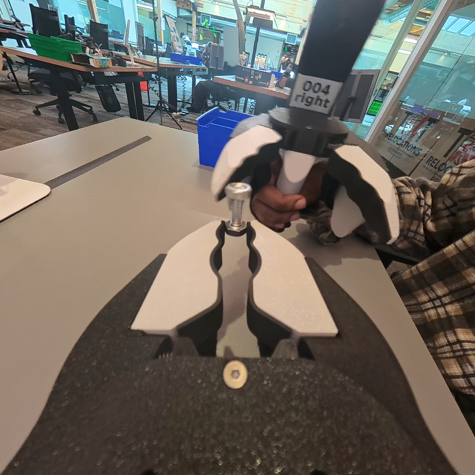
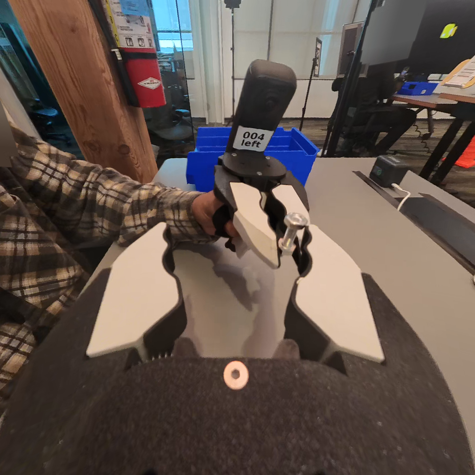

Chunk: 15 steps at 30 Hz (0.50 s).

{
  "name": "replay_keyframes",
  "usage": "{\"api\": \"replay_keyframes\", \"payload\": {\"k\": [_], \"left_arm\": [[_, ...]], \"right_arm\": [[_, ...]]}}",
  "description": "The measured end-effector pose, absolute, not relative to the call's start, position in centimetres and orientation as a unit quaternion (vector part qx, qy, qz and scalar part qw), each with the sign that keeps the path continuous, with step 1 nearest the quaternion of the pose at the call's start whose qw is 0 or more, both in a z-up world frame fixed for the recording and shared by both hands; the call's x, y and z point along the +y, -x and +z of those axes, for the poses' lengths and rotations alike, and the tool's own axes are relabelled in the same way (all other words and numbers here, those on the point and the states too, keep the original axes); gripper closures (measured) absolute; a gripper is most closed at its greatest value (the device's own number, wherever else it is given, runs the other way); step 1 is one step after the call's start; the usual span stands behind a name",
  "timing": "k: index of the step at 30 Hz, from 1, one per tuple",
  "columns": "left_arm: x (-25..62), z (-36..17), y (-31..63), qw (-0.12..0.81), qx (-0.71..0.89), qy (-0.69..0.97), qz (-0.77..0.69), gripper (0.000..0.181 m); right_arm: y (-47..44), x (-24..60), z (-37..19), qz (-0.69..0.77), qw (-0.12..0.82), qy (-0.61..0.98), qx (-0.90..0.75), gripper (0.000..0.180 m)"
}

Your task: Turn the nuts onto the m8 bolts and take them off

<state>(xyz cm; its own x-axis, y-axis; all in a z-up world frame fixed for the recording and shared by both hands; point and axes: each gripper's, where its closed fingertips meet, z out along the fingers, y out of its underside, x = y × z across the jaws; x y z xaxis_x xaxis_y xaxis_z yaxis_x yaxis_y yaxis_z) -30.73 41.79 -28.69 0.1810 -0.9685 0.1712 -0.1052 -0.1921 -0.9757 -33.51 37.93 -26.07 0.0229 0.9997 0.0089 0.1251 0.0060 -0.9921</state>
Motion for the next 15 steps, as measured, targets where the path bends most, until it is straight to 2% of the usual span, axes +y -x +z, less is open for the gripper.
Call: {"api": "replay_keyframes", "payload": {"k": [2,10,12,15], "left_arm": [[41.9,-28.6,30.8,0.463,0.436,0.615,-0.467,0.165],[41.6,-28.7,30.5,0.462,0.439,0.613,-0.467,0.165],[41.7,-28.4,30.7,0.466,0.435,0.613,-0.467,0.165],[41.7,-28.5,30.6,0.464,0.436,0.612,-0.469,0.165]], "right_arm": [[32.9,37.8,-25.9,0.451,0.488,0.534,-0.523,0.09],[34.0,37.8,-26.0,0.459,0.484,0.536,-0.518,0.081],[33.0,37.4,-25.7,0.445,0.501,0.533,-0.517,0.086],[32.9,38.2,-24.9,0.443,0.519,0.535,-0.499,0.084]]}}
